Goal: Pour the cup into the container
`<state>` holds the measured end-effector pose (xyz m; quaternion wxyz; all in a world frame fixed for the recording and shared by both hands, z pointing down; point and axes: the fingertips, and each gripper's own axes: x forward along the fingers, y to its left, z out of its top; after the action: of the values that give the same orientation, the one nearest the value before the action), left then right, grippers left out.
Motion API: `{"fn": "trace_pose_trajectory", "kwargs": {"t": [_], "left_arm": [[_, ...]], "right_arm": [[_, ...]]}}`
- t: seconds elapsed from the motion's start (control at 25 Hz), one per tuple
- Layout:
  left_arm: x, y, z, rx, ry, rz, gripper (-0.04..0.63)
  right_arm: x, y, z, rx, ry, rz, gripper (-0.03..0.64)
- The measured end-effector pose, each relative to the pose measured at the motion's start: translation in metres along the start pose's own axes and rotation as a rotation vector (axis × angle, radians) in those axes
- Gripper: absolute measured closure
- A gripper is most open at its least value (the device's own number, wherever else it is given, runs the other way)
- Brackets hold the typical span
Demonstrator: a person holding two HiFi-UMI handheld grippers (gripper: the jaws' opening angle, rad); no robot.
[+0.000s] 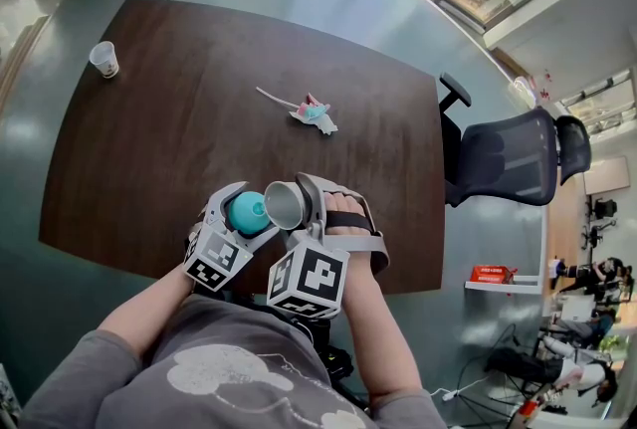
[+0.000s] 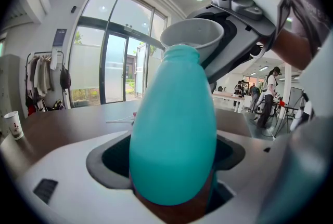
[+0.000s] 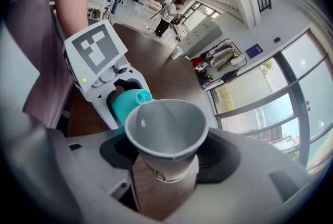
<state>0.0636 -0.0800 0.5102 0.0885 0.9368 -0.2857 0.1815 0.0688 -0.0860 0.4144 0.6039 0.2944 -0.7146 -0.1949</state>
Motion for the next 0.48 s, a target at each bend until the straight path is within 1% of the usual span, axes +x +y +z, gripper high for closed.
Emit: {"fn": "trace_pose_trajectory", "kwargs": {"t": [0.16,0.32,0.48], "left_arm": [[0.0011,0.0006,-0.0033,-0.005,0.012,0.0,0.169],[0.0031,0.0027,-0.0005,-0.005,-0.007,0.001,0.169],[0.0041,0.0053,0.0,-0.004,-0.007,0.002,0.169]], "right_arm": [[0.0007,-0.0027,0.0004,-0.018,0.005,-0.005,0.325],[0.0026,-0.0044,0.0008,-0.036,0.011,-0.006,0.325],[0.0047,-0.005,-0.0002,-0.045,0.016,-0.006,0.325]]}}
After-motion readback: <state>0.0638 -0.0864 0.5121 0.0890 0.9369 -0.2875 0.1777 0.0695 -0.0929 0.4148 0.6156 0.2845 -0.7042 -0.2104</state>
